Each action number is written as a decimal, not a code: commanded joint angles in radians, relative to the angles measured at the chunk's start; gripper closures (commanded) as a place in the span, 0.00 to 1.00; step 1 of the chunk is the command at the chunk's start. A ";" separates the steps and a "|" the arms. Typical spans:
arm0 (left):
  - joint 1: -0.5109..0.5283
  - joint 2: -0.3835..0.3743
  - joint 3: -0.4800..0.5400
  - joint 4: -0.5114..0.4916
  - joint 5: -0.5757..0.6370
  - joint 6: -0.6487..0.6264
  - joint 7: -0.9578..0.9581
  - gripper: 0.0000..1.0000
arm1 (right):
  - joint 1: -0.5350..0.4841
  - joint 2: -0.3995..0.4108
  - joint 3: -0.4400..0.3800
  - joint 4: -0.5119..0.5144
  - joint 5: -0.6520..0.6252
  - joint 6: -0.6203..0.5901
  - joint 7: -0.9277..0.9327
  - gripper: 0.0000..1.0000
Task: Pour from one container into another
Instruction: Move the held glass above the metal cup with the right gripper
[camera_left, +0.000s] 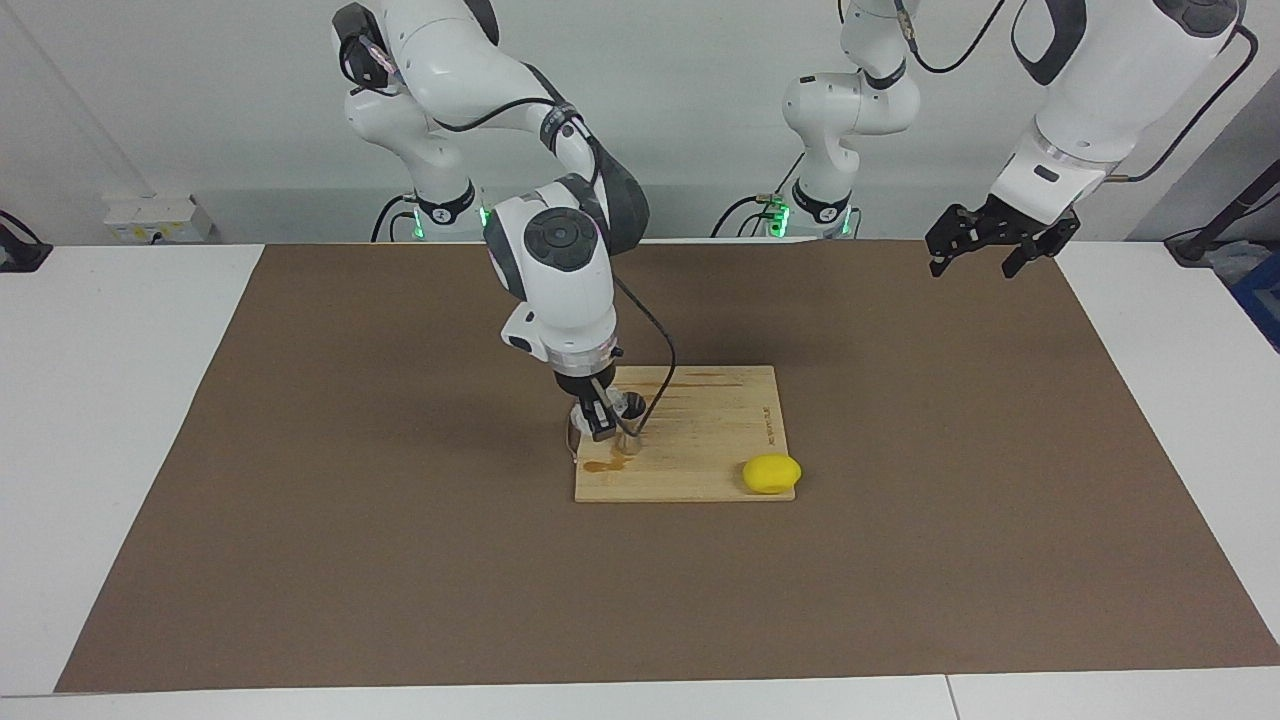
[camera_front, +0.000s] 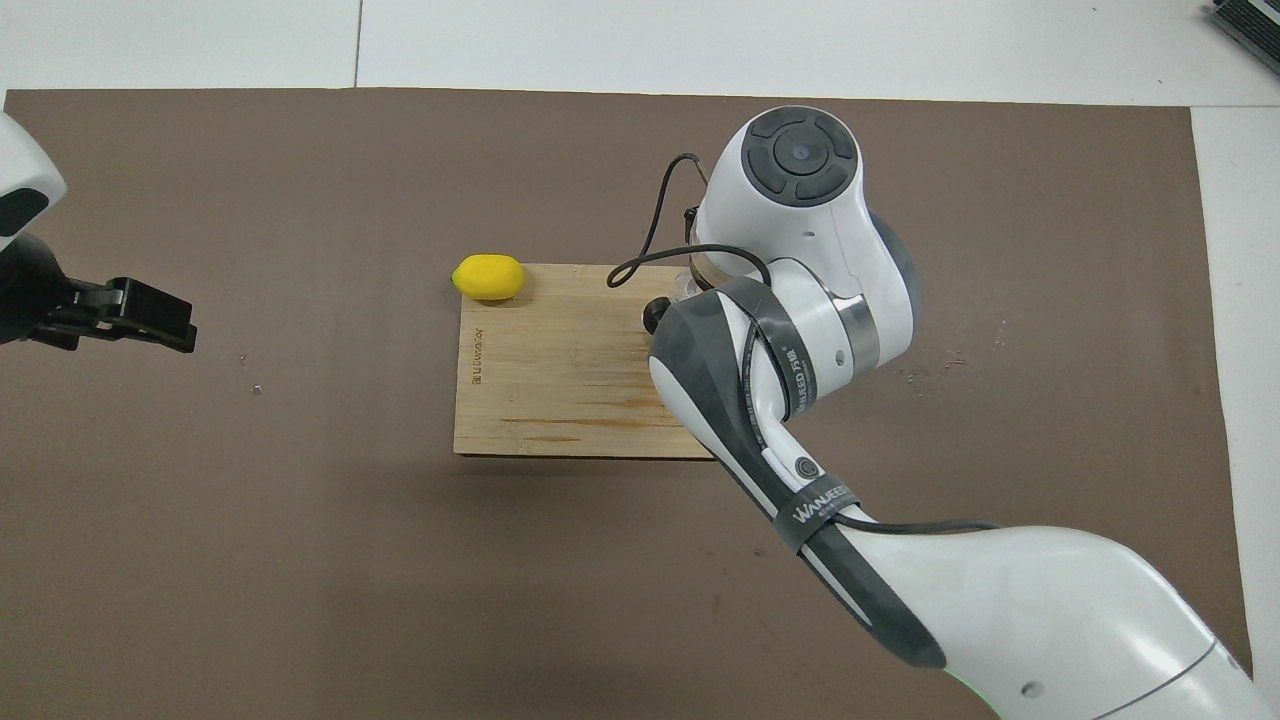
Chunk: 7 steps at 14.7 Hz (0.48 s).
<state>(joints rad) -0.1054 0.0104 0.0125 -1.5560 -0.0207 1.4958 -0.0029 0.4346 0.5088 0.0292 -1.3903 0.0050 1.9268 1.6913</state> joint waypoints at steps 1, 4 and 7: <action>0.003 -0.046 -0.009 -0.055 -0.007 0.070 0.007 0.00 | 0.018 -0.021 0.000 -0.035 -0.057 0.009 0.028 0.75; -0.019 -0.047 -0.009 -0.050 -0.007 0.078 0.012 0.00 | 0.030 -0.021 0.000 -0.038 -0.094 0.009 0.028 0.75; -0.020 -0.047 -0.011 -0.049 -0.008 0.083 0.011 0.00 | 0.039 -0.026 0.000 -0.039 -0.129 0.006 0.033 0.75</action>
<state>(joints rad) -0.1160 -0.0072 -0.0060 -1.5682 -0.0218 1.5498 -0.0025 0.4666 0.5085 0.0292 -1.4022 -0.0835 1.9268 1.6925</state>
